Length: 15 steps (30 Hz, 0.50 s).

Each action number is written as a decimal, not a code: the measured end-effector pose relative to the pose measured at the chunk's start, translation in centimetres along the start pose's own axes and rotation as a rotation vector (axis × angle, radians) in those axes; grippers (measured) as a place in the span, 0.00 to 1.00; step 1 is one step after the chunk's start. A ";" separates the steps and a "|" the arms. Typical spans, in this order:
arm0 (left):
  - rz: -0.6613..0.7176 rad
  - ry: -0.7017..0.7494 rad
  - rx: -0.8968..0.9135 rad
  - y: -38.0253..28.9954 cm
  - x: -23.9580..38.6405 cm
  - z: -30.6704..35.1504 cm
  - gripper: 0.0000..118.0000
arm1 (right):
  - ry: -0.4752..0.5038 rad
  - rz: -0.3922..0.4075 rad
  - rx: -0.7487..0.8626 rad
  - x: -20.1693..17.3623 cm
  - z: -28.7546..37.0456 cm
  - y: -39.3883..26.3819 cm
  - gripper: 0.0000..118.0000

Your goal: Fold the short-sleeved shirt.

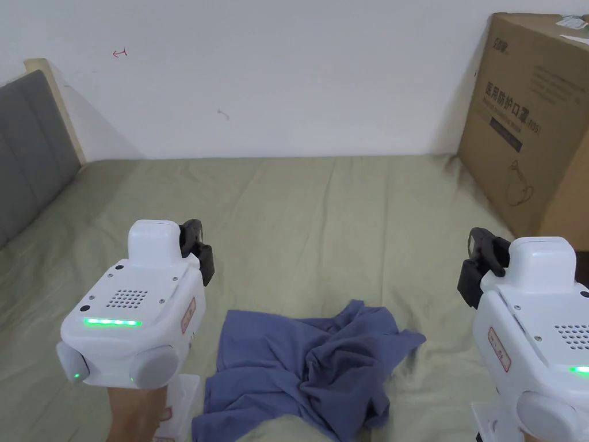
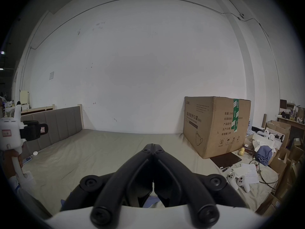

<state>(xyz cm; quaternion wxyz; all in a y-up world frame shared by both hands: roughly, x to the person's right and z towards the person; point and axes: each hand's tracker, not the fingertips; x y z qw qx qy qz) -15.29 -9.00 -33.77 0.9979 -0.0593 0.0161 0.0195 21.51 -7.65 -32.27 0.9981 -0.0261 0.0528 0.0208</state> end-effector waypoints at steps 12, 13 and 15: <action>0.098 0.016 -0.362 -4.7 -1.4 -2.1 0.00 | 0.002 -0.007 -0.025 0.0 -0.1 -1.1 0.00; 0.117 0.027 -0.420 -6.0 -1.5 -2.1 0.00 | 0.003 -0.008 -0.030 0.0 -0.2 -1.4 0.00; 0.188 0.013 -0.535 -8.7 -1.9 -2.3 0.00 | 0.001 -0.012 -0.045 0.0 -0.3 -2.0 0.00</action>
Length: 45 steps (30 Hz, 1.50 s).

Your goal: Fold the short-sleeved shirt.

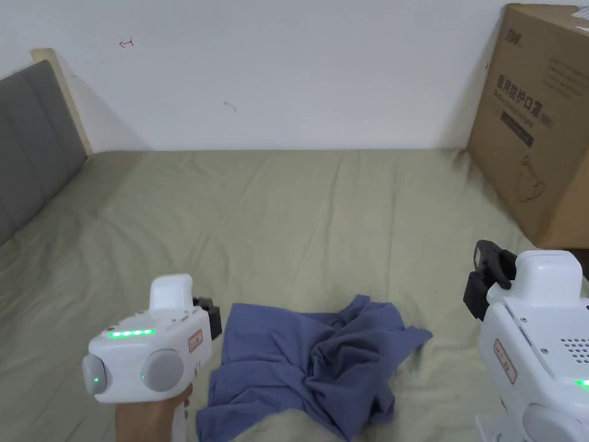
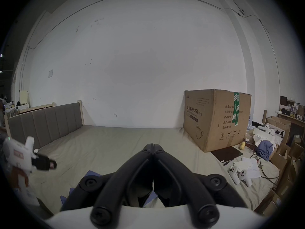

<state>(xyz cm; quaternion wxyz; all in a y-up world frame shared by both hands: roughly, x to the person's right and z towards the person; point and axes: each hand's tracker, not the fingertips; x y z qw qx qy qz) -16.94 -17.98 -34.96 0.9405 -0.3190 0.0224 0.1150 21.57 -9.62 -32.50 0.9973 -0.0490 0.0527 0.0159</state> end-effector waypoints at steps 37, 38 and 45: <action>0.095 -0.033 -0.249 -7.3 -1.5 -4.5 0.07 | 0.051 -0.019 -0.567 2.2 -17.0 -11.6 0.98; 0.080 -0.034 -0.238 -7.1 -1.4 -4.6 0.07 | 0.053 -0.027 -0.614 2.3 -18.1 -12.5 0.98; 0.052 -0.063 -0.244 -6.9 -2.1 -5.0 0.07 | 0.102 -0.153 -0.849 2.7 -22.2 -17.7 0.71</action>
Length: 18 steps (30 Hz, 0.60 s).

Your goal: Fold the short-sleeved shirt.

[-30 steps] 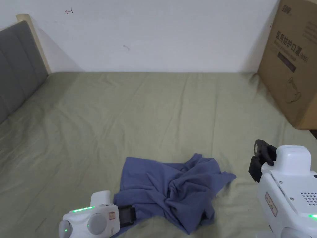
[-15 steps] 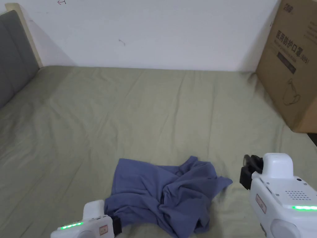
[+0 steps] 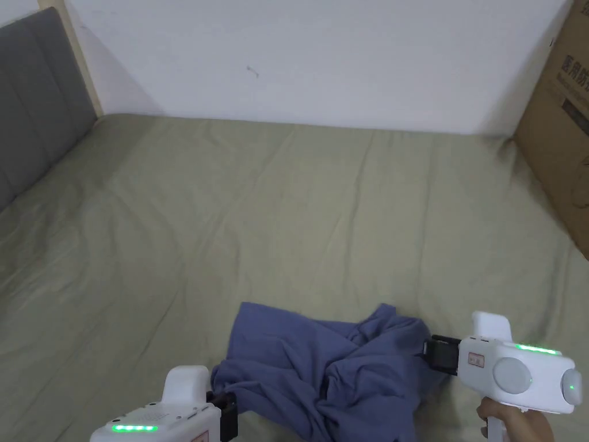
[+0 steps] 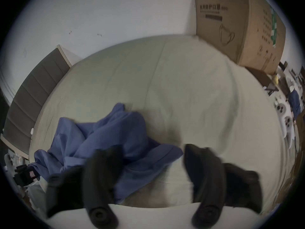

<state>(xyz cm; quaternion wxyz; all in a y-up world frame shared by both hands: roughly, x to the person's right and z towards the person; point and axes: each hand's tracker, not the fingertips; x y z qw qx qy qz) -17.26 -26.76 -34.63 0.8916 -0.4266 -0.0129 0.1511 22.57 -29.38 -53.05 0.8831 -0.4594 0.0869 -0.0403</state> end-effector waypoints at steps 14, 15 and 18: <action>0.063 -0.042 0.037 0.4 -0.6 1.6 0.07 | 0.005 0.055 0.138 -0.7 6.1 0.4 0.01; 0.071 -0.049 0.055 0.9 -0.6 2.1 0.07 | 0.006 0.060 0.171 -0.6 7.2 0.9 0.01; 0.088 -0.065 0.106 2.9 -0.8 3.5 0.07 | 0.013 0.086 0.241 -0.3 10.6 2.6 0.01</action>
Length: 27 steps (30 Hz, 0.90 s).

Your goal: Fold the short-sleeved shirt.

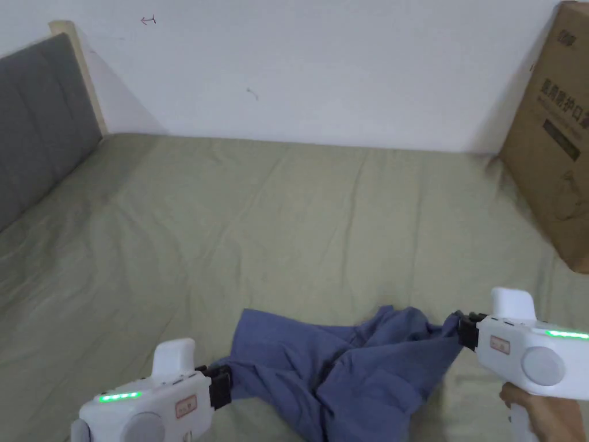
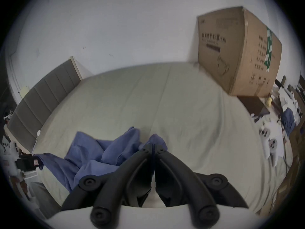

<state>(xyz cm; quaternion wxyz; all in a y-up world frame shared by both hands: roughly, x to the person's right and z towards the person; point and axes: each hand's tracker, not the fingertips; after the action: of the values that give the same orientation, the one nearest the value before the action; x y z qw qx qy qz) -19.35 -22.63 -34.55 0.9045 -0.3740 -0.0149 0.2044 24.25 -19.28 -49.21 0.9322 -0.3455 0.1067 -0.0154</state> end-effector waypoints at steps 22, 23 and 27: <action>-0.148 0.141 0.372 32.6 3.7 6.2 0.07 | -0.133 0.124 0.427 1.8 12.0 23.7 0.01; -0.161 0.154 0.389 33.9 4.0 6.1 0.07 | -0.134 0.127 0.444 1.7 11.9 24.3 0.01; -0.187 0.175 0.423 37.7 4.8 5.8 0.07 | -0.132 0.137 0.494 1.4 11.7 26.5 0.01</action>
<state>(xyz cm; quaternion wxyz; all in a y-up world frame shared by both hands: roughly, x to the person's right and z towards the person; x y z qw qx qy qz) -29.47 7.06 -56.70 0.9755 -0.1895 0.0719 0.0851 26.84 8.21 -57.98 0.9921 -0.0999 0.0617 0.0446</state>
